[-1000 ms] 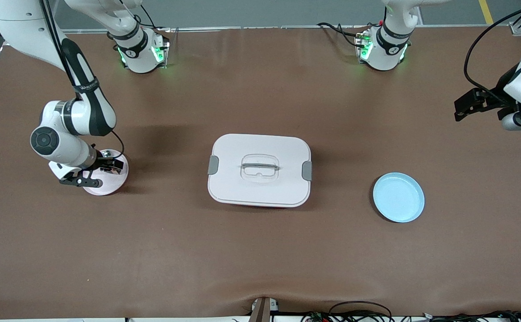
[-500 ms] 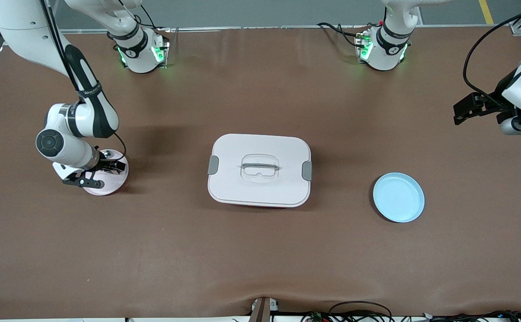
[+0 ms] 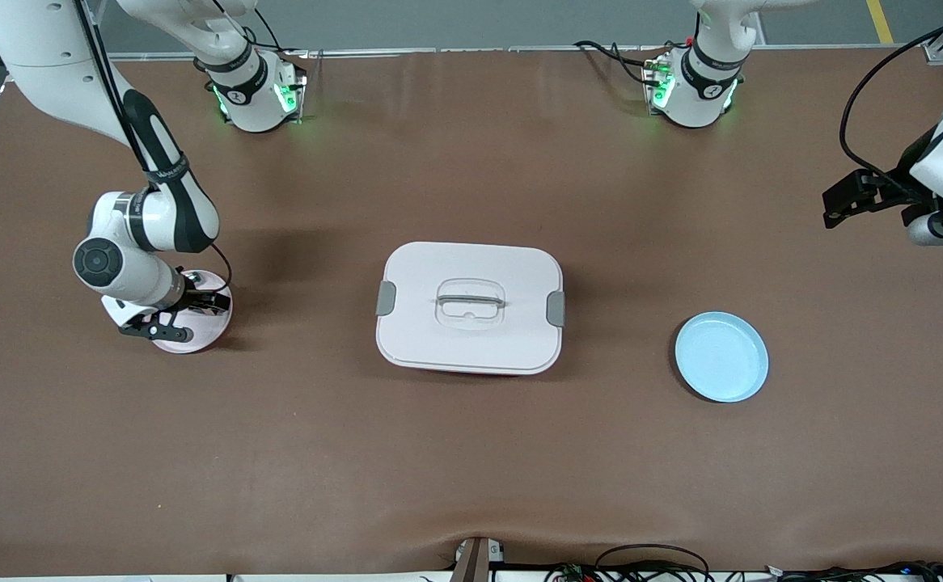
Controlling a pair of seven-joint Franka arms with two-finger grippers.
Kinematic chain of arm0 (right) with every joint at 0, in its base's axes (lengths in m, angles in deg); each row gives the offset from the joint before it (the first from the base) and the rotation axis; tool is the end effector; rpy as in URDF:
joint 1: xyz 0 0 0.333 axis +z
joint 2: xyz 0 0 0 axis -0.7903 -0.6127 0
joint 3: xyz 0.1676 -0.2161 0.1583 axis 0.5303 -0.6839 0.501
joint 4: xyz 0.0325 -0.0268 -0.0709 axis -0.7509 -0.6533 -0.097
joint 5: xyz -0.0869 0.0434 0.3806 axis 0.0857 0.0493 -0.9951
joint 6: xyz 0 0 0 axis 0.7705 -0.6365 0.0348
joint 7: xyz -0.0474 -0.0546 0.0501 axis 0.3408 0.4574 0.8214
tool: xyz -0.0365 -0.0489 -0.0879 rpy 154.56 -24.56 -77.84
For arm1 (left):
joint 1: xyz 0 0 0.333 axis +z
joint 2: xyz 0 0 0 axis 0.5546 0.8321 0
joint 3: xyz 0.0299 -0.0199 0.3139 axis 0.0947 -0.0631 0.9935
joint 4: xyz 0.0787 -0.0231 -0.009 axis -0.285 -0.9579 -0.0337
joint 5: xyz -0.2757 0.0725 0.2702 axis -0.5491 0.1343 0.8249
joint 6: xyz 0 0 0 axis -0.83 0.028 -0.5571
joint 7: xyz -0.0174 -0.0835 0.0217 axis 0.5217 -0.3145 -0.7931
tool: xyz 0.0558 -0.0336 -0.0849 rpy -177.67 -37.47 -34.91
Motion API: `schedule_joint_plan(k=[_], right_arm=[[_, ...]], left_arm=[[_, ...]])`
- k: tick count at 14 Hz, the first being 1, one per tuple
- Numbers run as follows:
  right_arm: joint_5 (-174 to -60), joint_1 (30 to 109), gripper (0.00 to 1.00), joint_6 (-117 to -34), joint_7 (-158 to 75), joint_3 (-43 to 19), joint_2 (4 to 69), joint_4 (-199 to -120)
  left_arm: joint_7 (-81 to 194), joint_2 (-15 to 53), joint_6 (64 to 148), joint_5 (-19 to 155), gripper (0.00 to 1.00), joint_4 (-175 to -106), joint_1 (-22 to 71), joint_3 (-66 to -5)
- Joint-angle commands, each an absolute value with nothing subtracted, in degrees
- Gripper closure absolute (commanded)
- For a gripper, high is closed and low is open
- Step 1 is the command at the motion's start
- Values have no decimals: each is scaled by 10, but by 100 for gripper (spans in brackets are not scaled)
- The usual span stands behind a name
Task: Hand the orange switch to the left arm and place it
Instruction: 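Lower the right gripper and grasp the orange switch on the white plate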
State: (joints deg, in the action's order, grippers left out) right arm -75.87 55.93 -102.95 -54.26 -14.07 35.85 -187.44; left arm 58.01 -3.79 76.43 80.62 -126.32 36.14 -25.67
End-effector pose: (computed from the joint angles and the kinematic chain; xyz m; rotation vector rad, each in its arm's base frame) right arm 0.5364 -0.0385 0.1777 3.0265 -0.1897 -0.1952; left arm 0.5622 -0.0494 0.6289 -3.0796 0.0202 0.0277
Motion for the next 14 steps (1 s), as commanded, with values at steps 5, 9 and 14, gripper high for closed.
schedule_joint_plan(k=[5, 9, 14], right_arm=[[-744, 553, 0, -1031, -557, -138, 355, -1875], [-744, 553, 35, -1031, -553, -138, 354, -1874], [-744, 554, 63, -1025, -546, -138, 355, -1871]], left_arm=[[577, -41, 766, 819, 0, -1258, 361, -258], [575, -40, 767, 819, 0, -1259, 361, -258], [573, -42, 765, 818, 0, -1259, 361, -259]])
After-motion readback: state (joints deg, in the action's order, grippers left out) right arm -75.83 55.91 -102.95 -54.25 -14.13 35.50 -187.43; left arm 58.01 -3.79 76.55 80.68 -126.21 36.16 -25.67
